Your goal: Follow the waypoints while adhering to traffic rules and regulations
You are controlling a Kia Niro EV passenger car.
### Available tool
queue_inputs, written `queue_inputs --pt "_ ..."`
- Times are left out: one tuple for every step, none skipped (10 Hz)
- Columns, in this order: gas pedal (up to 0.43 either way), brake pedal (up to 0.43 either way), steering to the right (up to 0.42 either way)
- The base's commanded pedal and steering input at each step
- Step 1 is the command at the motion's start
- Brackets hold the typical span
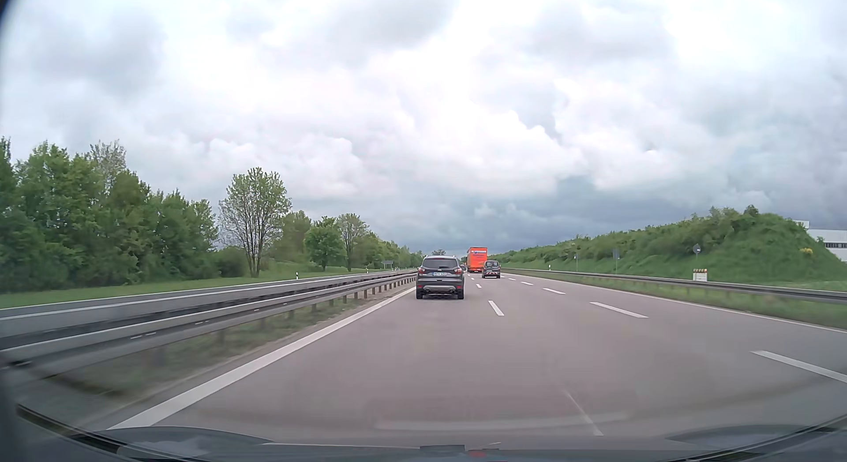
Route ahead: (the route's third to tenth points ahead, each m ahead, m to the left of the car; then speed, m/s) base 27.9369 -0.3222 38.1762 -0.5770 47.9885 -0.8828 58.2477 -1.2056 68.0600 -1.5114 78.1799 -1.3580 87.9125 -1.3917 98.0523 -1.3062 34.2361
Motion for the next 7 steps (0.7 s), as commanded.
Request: queue_inputs --pt "0.177 0.012 0.001" --pt "0.197 0.012 0.001" --pt "0.197 0.012 0.001" --pt "0.22 0.012 0.001" --pt "0.228 0.012 0.001" --pt "0.24 0.012 0.0" --pt "0.248 0.012 0.0"
